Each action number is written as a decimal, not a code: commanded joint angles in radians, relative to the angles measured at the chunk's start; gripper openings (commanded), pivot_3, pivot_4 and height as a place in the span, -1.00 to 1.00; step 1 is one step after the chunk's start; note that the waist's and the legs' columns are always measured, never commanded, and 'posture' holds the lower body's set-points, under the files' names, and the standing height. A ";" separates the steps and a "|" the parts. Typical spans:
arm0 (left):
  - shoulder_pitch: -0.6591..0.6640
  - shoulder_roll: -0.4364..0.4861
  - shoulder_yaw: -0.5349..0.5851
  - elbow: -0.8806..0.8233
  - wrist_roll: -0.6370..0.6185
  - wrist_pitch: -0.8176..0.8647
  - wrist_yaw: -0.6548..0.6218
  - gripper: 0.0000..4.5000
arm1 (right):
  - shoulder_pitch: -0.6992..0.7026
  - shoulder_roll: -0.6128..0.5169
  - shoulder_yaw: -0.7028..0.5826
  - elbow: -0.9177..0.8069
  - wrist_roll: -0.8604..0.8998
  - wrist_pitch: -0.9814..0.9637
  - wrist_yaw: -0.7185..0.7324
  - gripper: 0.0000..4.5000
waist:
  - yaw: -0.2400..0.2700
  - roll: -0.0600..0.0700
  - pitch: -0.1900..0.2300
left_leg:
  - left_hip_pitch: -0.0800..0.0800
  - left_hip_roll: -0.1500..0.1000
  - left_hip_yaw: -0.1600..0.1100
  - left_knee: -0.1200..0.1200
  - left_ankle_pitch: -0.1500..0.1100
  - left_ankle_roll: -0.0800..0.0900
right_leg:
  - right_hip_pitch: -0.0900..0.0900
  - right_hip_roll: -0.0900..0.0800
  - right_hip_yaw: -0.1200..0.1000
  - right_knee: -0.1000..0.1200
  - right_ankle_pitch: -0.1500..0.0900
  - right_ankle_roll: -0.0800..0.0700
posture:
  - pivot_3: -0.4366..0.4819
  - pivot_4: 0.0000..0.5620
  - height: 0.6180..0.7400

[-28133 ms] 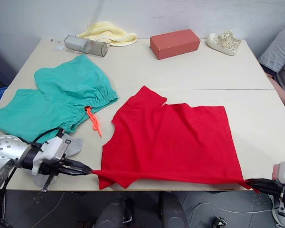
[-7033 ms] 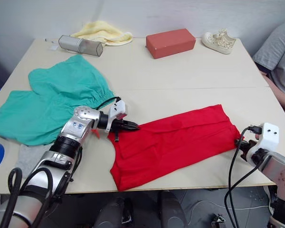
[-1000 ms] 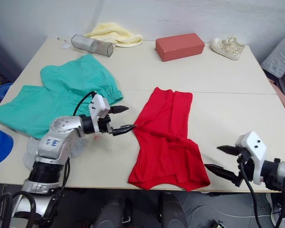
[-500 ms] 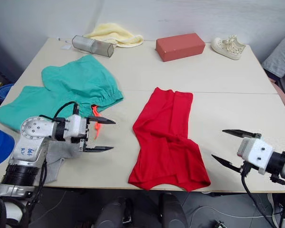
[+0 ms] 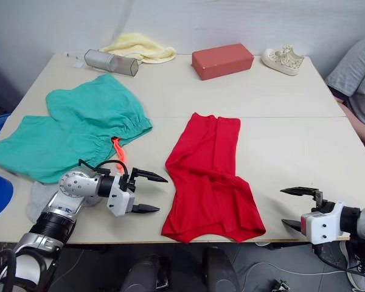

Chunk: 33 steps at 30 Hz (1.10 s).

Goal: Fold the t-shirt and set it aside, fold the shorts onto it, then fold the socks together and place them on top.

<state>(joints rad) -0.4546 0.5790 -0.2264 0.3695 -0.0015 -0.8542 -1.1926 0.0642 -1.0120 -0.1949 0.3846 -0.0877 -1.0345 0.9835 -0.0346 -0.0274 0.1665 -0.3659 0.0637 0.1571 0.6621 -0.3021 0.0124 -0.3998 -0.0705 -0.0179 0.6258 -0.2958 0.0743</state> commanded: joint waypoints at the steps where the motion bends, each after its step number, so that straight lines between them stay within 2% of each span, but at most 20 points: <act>1: -0.017 -0.024 -0.051 0.034 0.039 -0.024 0.035 0.99 | -0.027 0.012 0.086 0.051 -0.064 -0.052 -0.042 1.00 | 0.000 -0.002 -0.001 | 0.001 0.000 0.000 0.000 0.000 0.000 | 0.001 0.000 0.000 0.000 0.000 0.000 | -0.05 -0.47 1.00; 6: -0.048 -0.056 -0.105 0.067 0.065 -0.051 0.060 0.99 | -0.067 0.023 0.177 0.082 -0.078 -0.103 -0.081 1.00 | 0.002 -0.009 -0.007 | 0.013 0.001 0.000 -0.004 -0.004 0.002 | 0.013 -0.001 0.000 -0.004 -0.002 -0.003 | -0.05 -0.47 1.00; 12: -0.057 -0.060 -0.198 0.089 0.062 -0.107 0.024 0.99 | -0.093 0.048 0.265 0.015 -0.064 -0.092 -0.107 1.00 | 0.002 -0.011 -0.010 | 0.023 0.001 0.000 -0.013 -0.003 0.000 | 0.020 -0.002 0.000 -0.006 -0.004 -0.006 | -0.05 -0.47 1.00; 14: -0.058 -0.052 -0.224 0.088 0.054 -0.113 0.010 0.99 | -0.098 0.051 0.288 -0.014 -0.057 -0.077 -0.112 1.00 | 0.002 -0.010 -0.010 | 0.030 0.001 0.000 -0.016 -0.004 -0.002 | 0.024 -0.002 0.000 -0.006 -0.008 -0.013 | -0.05 -0.47 1.00; 16: -0.058 -0.046 -0.243 0.086 0.039 -0.119 -0.003 0.99 | -0.101 0.050 0.312 -0.038 -0.045 -0.068 -0.112 1.00 | 0.002 -0.009 -0.010 | 0.031 0.001 0.000 -0.017 -0.004 -0.003 | 0.025 -0.001 0.000 -0.005 -0.014 -0.020 | -0.05 -0.47 1.00; 28: -0.064 -0.041 -0.296 0.063 0.001 -0.108 -0.016 0.99 | -0.073 0.014 0.429 -0.162 0.011 -0.047 -0.084 1.00 | 0.006 -0.009 -0.011 | 0.031 0.002 -0.001 -0.018 -0.006 -0.004 | 0.024 -0.001 -0.002 -0.003 -0.015 -0.016 | -0.05 -0.47 1.00; 33: -0.056 -0.038 -0.306 0.054 -0.005 -0.097 -0.019 0.99 | -0.058 0.003 0.438 -0.182 0.006 -0.022 -0.091 1.00 | 0.007 -0.008 -0.011 | 0.031 0.002 -0.002 -0.018 -0.006 -0.005 | 0.024 -0.001 -0.002 -0.003 -0.017 -0.017 | -0.05 -0.47 1.00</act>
<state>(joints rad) -0.5376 0.5278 -0.4824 0.4336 -0.0326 -0.9586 -1.1738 -0.0253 -0.9928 0.2016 0.2049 -0.0530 -1.0670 0.8685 -0.0279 -0.0358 0.1559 -0.3351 0.0659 0.1549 0.6443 -0.3087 0.0078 -0.3755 -0.0714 -0.0201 0.6225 -0.3127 0.0573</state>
